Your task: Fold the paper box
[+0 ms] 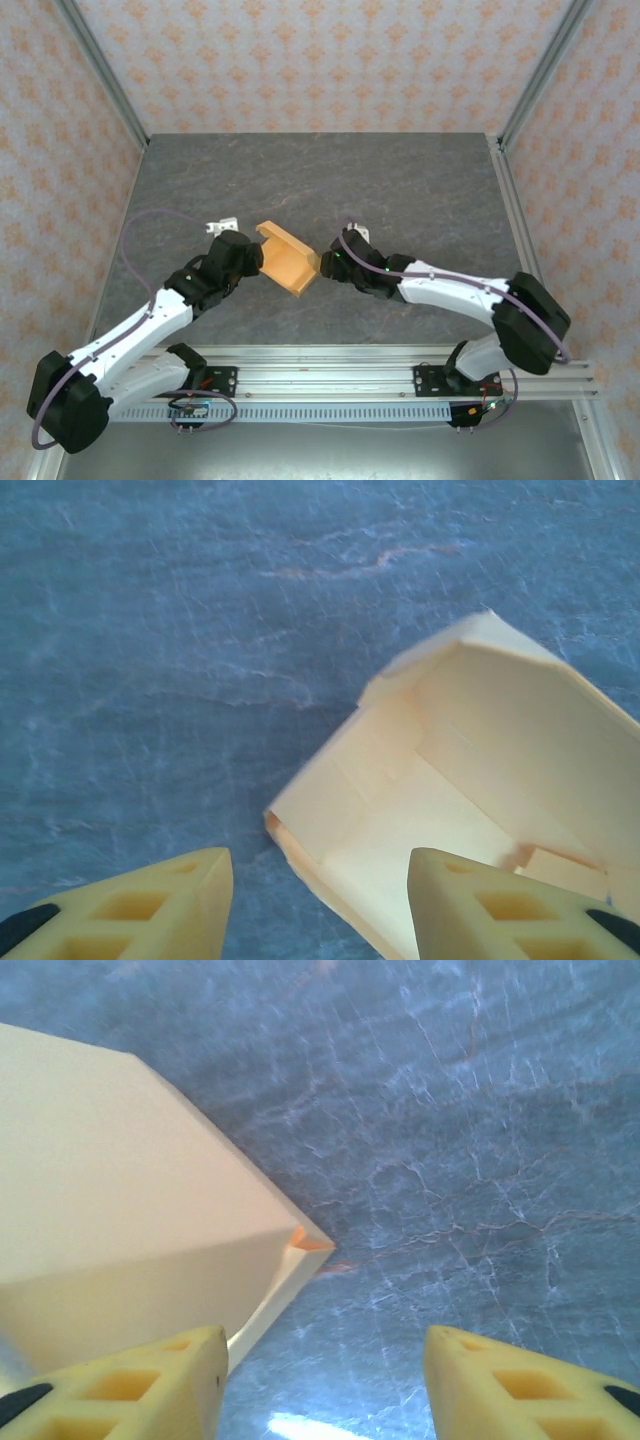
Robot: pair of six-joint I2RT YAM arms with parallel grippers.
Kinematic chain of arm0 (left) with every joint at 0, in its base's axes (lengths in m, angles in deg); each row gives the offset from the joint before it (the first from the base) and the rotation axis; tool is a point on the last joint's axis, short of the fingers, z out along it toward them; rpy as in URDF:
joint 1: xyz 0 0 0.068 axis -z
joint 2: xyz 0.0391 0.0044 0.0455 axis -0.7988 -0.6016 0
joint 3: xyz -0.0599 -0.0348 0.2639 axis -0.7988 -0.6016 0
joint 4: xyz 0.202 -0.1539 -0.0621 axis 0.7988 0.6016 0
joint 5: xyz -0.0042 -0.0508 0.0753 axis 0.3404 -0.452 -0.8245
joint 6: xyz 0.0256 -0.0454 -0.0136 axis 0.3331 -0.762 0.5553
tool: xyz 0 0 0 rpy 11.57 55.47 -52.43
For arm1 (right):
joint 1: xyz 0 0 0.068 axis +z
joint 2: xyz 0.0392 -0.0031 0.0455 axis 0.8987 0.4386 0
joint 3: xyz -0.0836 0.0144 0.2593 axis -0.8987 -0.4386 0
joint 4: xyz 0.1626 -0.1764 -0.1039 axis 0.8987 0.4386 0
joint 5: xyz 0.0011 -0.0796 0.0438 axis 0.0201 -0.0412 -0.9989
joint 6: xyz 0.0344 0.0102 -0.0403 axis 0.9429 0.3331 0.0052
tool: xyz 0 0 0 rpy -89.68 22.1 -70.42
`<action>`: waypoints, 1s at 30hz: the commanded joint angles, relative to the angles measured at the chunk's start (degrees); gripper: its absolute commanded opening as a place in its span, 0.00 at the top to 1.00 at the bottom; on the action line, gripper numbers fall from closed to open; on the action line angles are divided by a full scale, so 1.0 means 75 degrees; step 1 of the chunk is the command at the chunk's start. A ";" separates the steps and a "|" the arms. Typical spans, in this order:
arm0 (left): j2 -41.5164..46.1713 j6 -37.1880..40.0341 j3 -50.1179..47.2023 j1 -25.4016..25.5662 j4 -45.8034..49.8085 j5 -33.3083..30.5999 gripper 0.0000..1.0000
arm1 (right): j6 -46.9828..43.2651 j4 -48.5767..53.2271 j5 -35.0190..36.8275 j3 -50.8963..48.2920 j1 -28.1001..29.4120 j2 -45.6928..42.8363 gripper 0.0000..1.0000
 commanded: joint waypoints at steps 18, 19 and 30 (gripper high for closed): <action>-0.1930 0.1932 0.0231 -0.1192 -0.1466 0.1750 0.49 | 0.2648 -0.1673 0.2470 -0.0042 0.1770 0.1639 0.13; -0.1998 0.1928 0.0240 -0.1197 -0.1519 0.1740 0.49 | 0.2618 -0.1674 0.2380 0.0083 0.1673 0.1766 0.14; -0.2801 0.2014 0.0425 -0.1191 -0.1708 0.1463 0.50 | 0.2399 -0.1440 0.1782 0.0863 0.0963 0.2767 0.29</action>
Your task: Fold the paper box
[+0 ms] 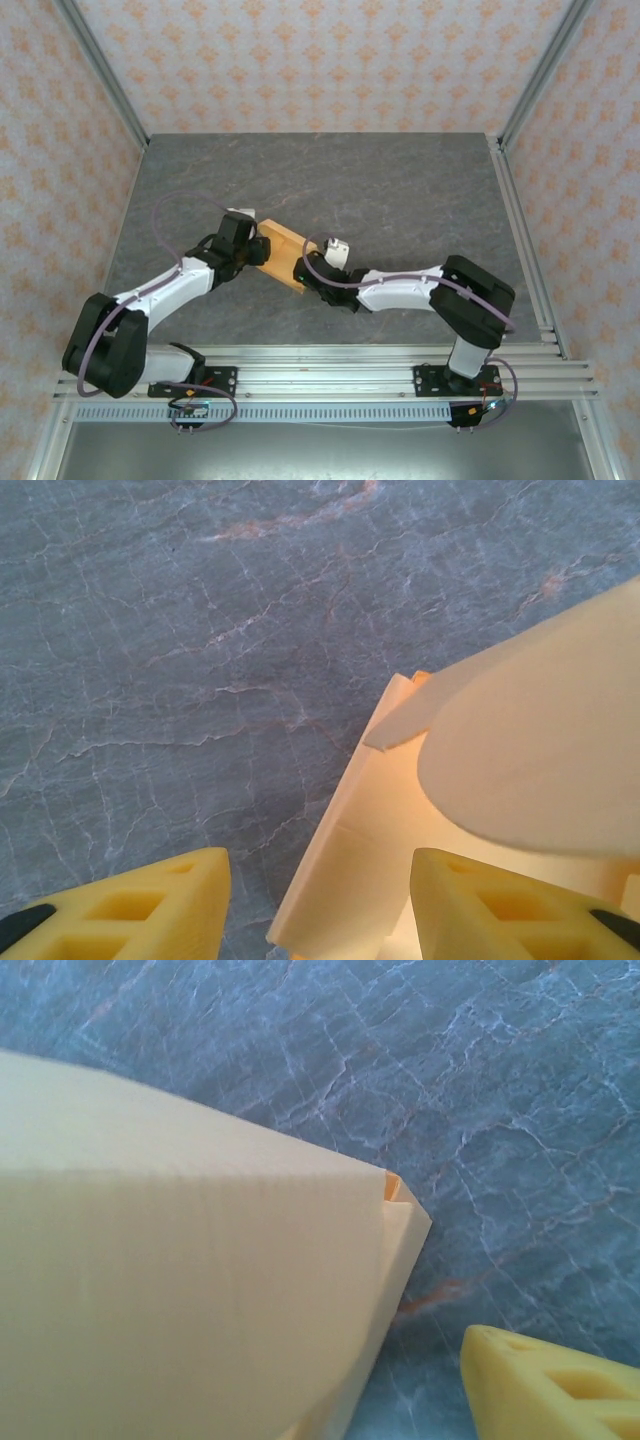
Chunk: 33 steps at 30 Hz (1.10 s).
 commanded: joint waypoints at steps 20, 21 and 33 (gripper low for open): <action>-0.1800 0.0497 0.0758 -0.0008 -0.0992 -0.0028 0.60 | -0.1242 0.1546 -0.0465 0.1281 -0.0439 0.1138 0.52; -0.1812 0.0563 0.0773 -0.0002 -0.1032 -0.0074 0.57 | -0.1306 0.1662 -0.0457 0.1351 -0.0450 0.1182 0.54; 0.0113 0.0527 0.0248 -0.0008 -0.0627 -0.0612 0.40 | -0.1948 0.2593 -0.0847 0.1665 -0.0710 0.1174 0.66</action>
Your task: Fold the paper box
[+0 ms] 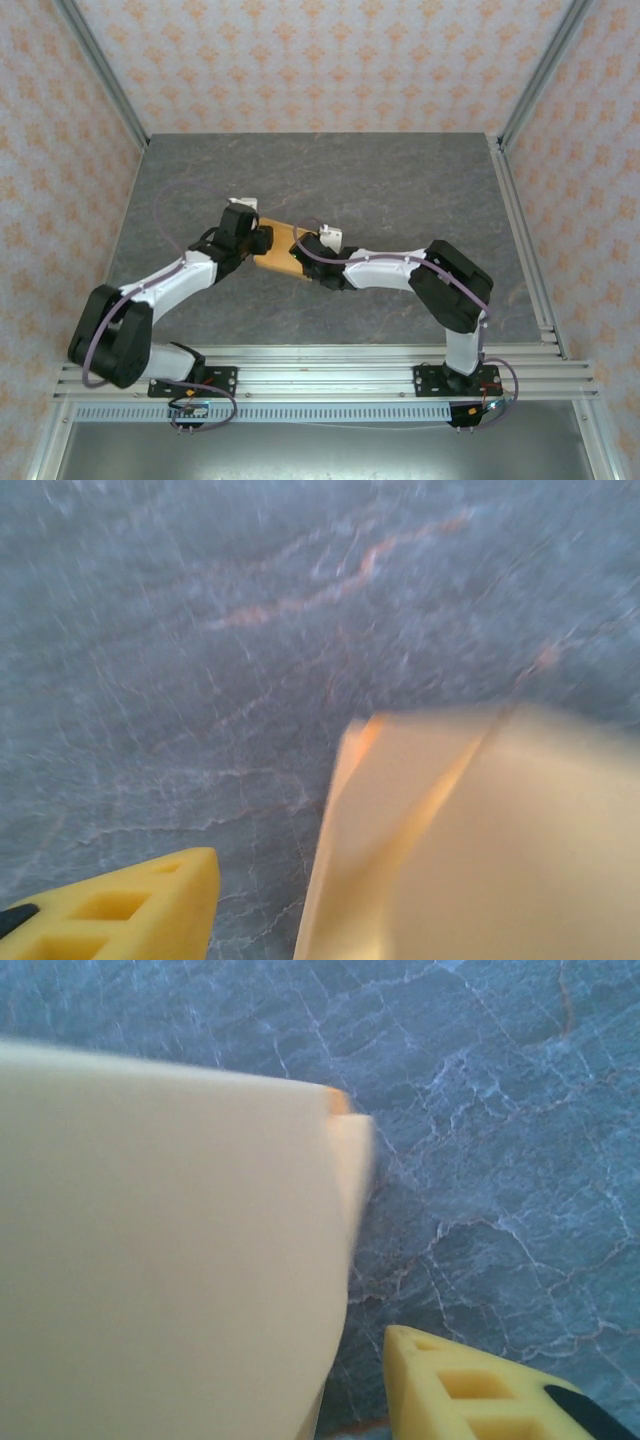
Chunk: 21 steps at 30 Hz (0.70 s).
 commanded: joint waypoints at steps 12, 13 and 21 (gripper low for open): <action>-0.0636 0.0007 0.1520 0.0032 0.1022 -0.1139 0.30 | -0.1225 0.1140 -0.0461 -0.0117 0.0005 -0.0005 0.72; -0.0789 -0.0107 0.1677 0.0033 0.1129 -0.1184 0.31 | -0.1242 0.1152 -0.0458 -0.0125 -0.0001 0.0004 0.72; -0.1572 -0.1180 0.1834 0.0010 0.1611 -0.1794 0.36 | -0.1096 0.1253 -0.0343 -0.0106 0.0002 0.0044 0.73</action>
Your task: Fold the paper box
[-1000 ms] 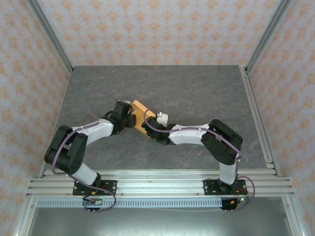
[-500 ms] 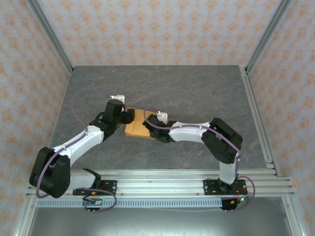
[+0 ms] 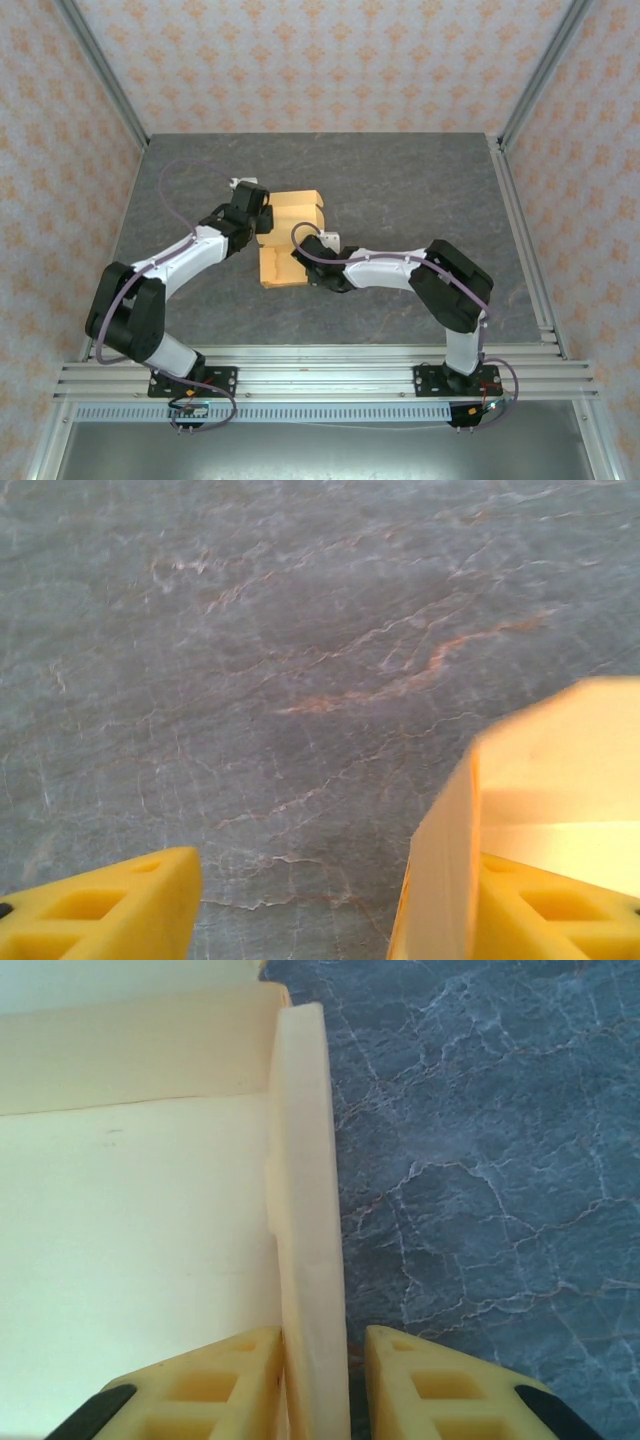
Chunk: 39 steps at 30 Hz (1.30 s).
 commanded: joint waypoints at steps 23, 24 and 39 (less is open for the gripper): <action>0.2945 -0.1904 -0.3212 0.0772 0.0081 0.0580 0.44 | -0.0127 0.0683 -0.0141 0.0492 0.0031 0.0054 0.73; 0.2750 -0.1882 -0.3169 0.0774 -0.0076 0.0511 0.45 | -0.0160 0.0710 -0.0155 0.0521 0.0037 0.0069 0.73; 0.0419 -0.1851 -0.2369 0.0936 -0.0793 0.0440 0.75 | -0.0331 0.0719 -0.0319 0.0710 0.0095 0.0316 0.76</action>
